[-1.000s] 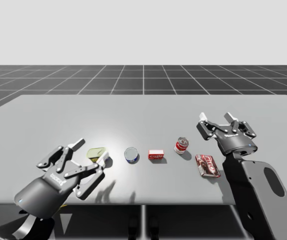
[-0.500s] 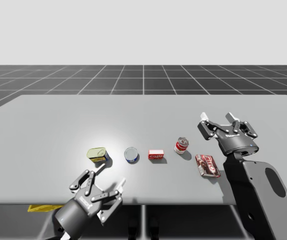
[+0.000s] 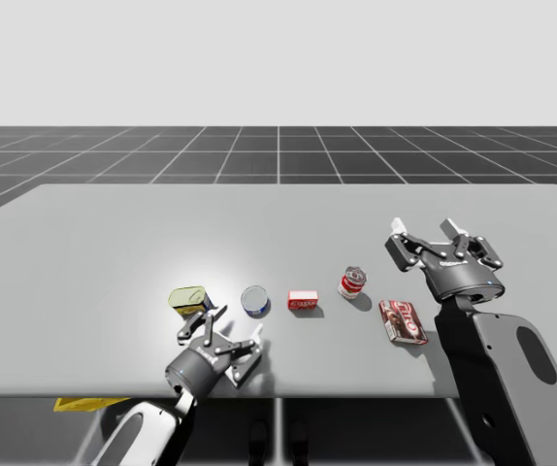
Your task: Grasp the tuna can and hold it up.
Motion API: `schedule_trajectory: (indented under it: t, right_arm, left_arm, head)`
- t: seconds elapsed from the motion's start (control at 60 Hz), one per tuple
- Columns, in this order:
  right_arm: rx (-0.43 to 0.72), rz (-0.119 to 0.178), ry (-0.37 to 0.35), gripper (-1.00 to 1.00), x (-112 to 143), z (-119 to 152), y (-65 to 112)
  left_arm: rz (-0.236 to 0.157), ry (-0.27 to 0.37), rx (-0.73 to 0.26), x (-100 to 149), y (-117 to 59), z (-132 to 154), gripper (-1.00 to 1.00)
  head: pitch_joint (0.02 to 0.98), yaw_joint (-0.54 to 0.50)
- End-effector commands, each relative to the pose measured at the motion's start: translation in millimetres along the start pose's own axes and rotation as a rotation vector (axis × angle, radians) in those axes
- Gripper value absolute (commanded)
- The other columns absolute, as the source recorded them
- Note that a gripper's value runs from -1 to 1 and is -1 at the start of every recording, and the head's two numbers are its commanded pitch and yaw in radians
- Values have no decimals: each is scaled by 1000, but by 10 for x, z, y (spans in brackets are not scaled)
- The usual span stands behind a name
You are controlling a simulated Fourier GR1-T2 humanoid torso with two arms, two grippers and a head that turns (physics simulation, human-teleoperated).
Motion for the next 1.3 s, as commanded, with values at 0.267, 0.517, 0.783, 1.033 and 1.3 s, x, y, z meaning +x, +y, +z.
schedule_trajectory:
  t: [0.267,0.517,0.783,1.033,1.3]
  right_arm:
    - [-4,-3,-2,-1000,12,-4,-15]
    - [-6,-4,-6,-1000,18,-3,-18]
    - [-6,-4,-8,-1000,19,-2,-18]
    - [-6,-5,-7,-1000,20,2,-22]
    - [1,-14,-10,-1000,30,7,-21]
  left_arm:
    - [-5,31,39,72,-1,-537,-1000]
    - [-6,58,59,16,3,-711,-1000]
    - [-40,94,40,-79,-33,-706,1000]
    - [-59,101,32,-104,-50,-692,1000]
    - [-60,109,32,-116,-56,-696,1000]
  head:
    - [853,114]
    - [854,114]
    - [834,119]
    - [647,121]
    - [476,117]
